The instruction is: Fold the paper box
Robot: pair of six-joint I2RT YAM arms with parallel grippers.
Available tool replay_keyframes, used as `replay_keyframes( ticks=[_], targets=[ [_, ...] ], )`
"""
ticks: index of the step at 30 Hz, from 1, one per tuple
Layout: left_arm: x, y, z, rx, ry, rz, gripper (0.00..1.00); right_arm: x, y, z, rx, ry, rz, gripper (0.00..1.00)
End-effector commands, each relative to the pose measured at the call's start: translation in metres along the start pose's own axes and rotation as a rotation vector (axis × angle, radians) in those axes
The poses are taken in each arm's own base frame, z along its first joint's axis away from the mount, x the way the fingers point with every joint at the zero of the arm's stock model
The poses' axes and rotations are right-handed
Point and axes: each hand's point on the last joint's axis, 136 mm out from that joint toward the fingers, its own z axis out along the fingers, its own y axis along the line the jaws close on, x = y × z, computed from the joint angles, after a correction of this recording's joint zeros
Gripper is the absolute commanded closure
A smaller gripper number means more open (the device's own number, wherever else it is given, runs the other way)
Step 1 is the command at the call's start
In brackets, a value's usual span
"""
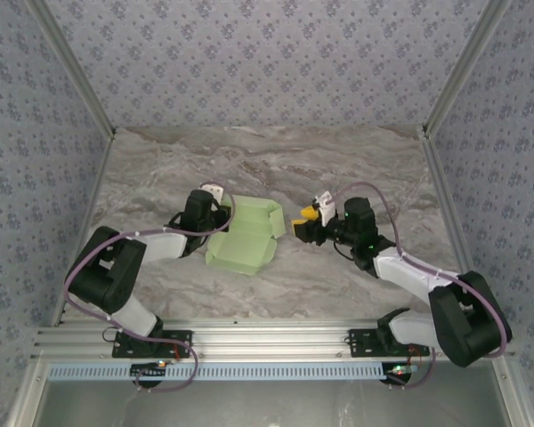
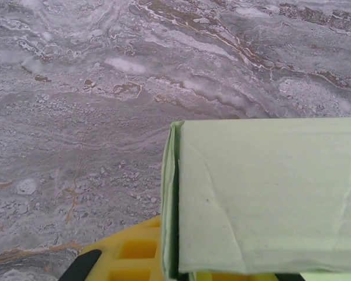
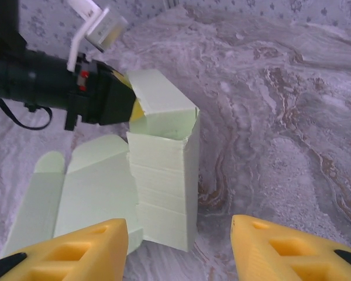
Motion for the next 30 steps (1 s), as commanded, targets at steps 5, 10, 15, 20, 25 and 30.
replay_keyframes(
  ticks=[5, 10, 15, 20, 25, 30],
  targets=[
    [-0.002, -0.015, -0.007, 0.06, 0.006, 0.028, 1.0, 0.003, 0.016, 0.04, -0.071, 0.067, -0.117, 0.49],
    [-0.007, -0.024, -0.009, 0.087, -0.003, 0.032, 1.0, 0.009, 0.024, 0.064, -0.08, 0.095, -0.145, 0.54],
    [-0.007, -0.025, -0.009, 0.086, 0.004, 0.023, 1.0, 0.017, 0.025, 0.075, -0.047, 0.102, -0.142, 0.63],
    [-0.004, -0.026, -0.006, 0.079, 0.008, 0.011, 0.99, 0.025, 0.009, 0.079, 0.106, 0.112, -0.137, 0.65],
    [0.0, -0.028, -0.007, 0.04, -0.001, 0.013, 0.99, 0.027, -0.014, 0.085, 0.303, 0.107, -0.11, 0.6],
    [0.005, -0.026, -0.007, -0.011, 0.006, -0.002, 0.99, 0.032, -0.045, 0.08, 0.504, 0.092, -0.051, 0.59]
  ],
)
